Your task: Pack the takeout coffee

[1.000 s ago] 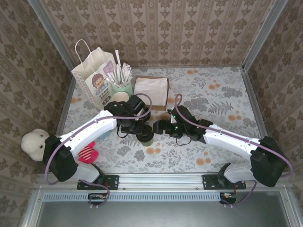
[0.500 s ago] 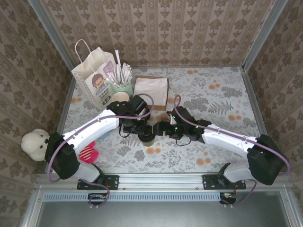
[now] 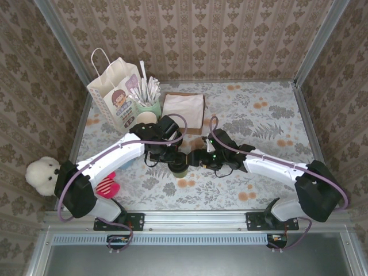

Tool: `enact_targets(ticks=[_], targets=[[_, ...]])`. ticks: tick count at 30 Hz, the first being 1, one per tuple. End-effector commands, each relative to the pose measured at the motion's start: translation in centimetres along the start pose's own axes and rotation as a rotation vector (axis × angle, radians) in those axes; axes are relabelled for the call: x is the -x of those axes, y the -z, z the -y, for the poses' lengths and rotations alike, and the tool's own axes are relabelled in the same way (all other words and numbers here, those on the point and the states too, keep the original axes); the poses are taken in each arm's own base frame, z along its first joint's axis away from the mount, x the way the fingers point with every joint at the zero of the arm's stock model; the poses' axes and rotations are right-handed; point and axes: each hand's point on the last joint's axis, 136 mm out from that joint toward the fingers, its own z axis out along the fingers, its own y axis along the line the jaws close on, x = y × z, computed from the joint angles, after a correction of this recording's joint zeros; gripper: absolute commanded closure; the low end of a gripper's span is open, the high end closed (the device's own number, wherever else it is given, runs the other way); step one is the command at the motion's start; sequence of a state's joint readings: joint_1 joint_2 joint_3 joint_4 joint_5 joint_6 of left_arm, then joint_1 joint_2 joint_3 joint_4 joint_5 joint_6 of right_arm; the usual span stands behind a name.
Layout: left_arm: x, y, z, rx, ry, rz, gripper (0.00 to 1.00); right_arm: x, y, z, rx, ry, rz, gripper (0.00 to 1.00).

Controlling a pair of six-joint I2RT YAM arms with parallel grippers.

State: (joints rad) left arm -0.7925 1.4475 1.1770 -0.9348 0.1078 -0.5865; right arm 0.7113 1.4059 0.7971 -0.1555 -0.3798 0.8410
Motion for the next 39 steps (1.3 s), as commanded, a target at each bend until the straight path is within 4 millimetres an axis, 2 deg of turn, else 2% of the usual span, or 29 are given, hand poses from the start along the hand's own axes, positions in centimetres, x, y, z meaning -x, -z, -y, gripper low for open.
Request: enact_targets(ticks=[1, 15, 19, 22, 24, 26, 28, 31, 35, 39], targets=[[-1.3, -1.8, -0.1, 0.010, -0.006, -0.062, 1.00, -0.6, -0.7, 0.3, 0.013, -0.019, -0.036, 0.19], [-1.7, -2.4, -0.1, 0.006, 0.000, -0.076, 1.00, -1.4, -1.6, 3.0, -0.094, -0.084, -0.057, 0.16], [-2.6, -3.1, -0.7, 0.021, 0.011, -0.107, 1.00, -1.9, -1.9, 4.2, -0.138, -0.105, -0.073, 0.16], [-5.5, -5.7, -2.2, 0.058, 0.030, -0.212, 1.00, -3.1, -2.1, 6.6, -0.233, -0.147, -0.105, 0.15], [-8.4, -7.7, -3.8, 0.093, 0.045, -0.306, 1.00, -4.5, -2.3, 8.5, -0.291, -0.183, -0.138, 0.14], [-10.7, -8.9, -4.9, 0.106, 0.059, -0.373, 1.00, -5.7, -2.3, 10.3, -0.349, -0.227, -0.164, 0.14], [-12.1, -9.3, -5.7, 0.118, 0.068, -0.408, 1.00, -6.3, -2.1, 11.2, -0.381, -0.249, -0.178, 0.14], [-12.1, -9.1, -5.7, 0.118, 0.048, -0.418, 1.00, -5.4, -2.0, 10.1, -0.355, -0.223, -0.160, 0.13], [-8.7, -7.7, -3.9, 0.078, 0.007, -0.340, 1.00, -2.8, -1.8, 5.9, -0.222, -0.162, -0.112, 0.11], [-5.1, -5.6, -1.9, 0.042, -0.026, -0.238, 1.00, -0.4, -0.9, 2.1, -0.106, -0.102, -0.049, 0.08]])
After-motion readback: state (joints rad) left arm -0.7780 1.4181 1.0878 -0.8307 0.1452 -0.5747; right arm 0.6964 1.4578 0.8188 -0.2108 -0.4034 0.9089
